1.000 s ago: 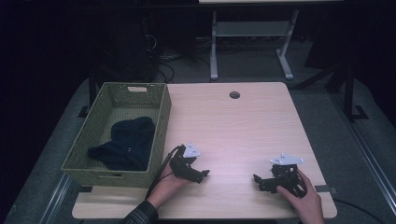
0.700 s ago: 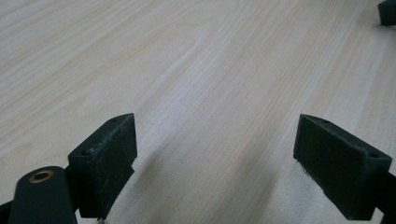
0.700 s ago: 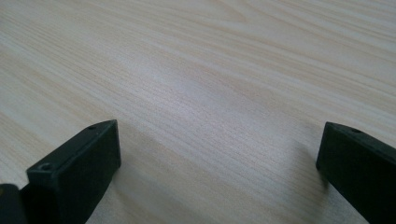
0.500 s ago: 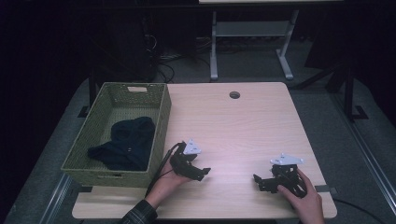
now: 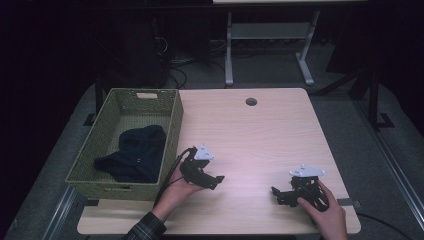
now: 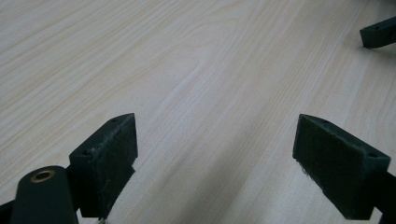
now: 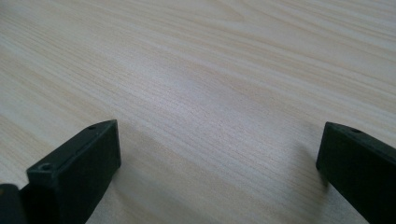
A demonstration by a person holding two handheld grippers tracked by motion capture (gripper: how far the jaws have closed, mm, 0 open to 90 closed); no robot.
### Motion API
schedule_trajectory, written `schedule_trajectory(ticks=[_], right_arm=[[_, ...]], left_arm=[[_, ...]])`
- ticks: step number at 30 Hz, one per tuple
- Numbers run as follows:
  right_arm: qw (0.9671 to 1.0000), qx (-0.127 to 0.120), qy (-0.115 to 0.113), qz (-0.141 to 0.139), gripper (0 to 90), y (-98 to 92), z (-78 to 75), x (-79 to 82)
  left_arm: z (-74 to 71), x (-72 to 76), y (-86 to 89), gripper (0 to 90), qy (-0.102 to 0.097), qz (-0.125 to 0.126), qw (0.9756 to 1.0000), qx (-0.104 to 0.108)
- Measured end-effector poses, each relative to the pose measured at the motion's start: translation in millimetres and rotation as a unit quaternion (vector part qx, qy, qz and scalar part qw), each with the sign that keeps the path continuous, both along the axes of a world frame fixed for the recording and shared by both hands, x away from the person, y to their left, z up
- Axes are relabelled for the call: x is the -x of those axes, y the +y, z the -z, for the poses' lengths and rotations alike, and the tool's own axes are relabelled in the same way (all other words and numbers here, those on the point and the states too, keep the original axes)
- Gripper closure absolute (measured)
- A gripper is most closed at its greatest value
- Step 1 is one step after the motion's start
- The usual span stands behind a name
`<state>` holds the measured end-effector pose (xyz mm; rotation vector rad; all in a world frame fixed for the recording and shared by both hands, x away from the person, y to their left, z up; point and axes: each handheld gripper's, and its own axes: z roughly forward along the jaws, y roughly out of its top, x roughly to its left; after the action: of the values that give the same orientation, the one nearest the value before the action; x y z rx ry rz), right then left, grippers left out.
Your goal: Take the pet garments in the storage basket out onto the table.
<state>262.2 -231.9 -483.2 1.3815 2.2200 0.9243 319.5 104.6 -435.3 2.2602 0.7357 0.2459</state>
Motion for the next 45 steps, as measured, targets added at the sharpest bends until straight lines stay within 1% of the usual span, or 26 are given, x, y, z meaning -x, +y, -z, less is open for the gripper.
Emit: schedule_trajectory(ticks=[9, 16, 19, 20, 23, 29, 33, 38, 45], right_arm=[[1.0000, 0.000, 0.000, 0.000, 0.0, 0.0, 0.0, 0.0], [1.0000, 0.000, 0.000, 0.000, 0.0, -0.1, 0.0, 0.0], [1.0000, 0.000, 0.001, 0.000, 0.0, 0.0, -0.1, 0.0], [1.0000, 0.000, 0.000, 0.000, 0.0, -0.1, -0.1, 0.0], [1.0000, 0.000, 0.001, 0.000, 0.0, 0.0, -0.1, 0.0], [1.0000, 0.001, 0.001, 0.000, 0.0, -0.1, -0.1, 0.0], [1.0000, 0.001, 0.000, 0.000, 0.0, -0.1, -0.1, 0.0], [1.0000, 0.001, 0.000, -0.001, 0.0, -0.1, -0.1, 0.0], [1.0000, 0.001, 0.000, 0.000, 0.0, -0.1, -0.1, 0.0]], left_arm=[[-9.3, -0.9, -1.4, 13.5, 0.001, 0.002, 1.0000, -0.003], [-18.4, -0.8, -4.2, 13.6, 0.002, 0.011, 0.9999, -0.006], [-22.7, -0.9, -4.6, 13.7, 0.006, 0.015, 0.9998, -0.011], [-24.1, -1.1, -4.9, 13.7, 0.004, 0.014, 0.9998, -0.009], [-27.9, -1.8, -4.7, 13.8, 0.005, 0.018, 0.9998, -0.010], [-38.2, -5.7, -3.3, 13.9, 0.007, 0.026, 0.9996, -0.012], [-42.4, -7.9, -2.0, 13.9, 0.011, 0.028, 0.9995, -0.013], [-50.8, -10.7, 0.5, 14.0, 0.008, 0.032, 0.9993, -0.014], [-64.0, -16.4, 7.2, 14.0, 0.006, 0.030, 0.9995, -0.006]])
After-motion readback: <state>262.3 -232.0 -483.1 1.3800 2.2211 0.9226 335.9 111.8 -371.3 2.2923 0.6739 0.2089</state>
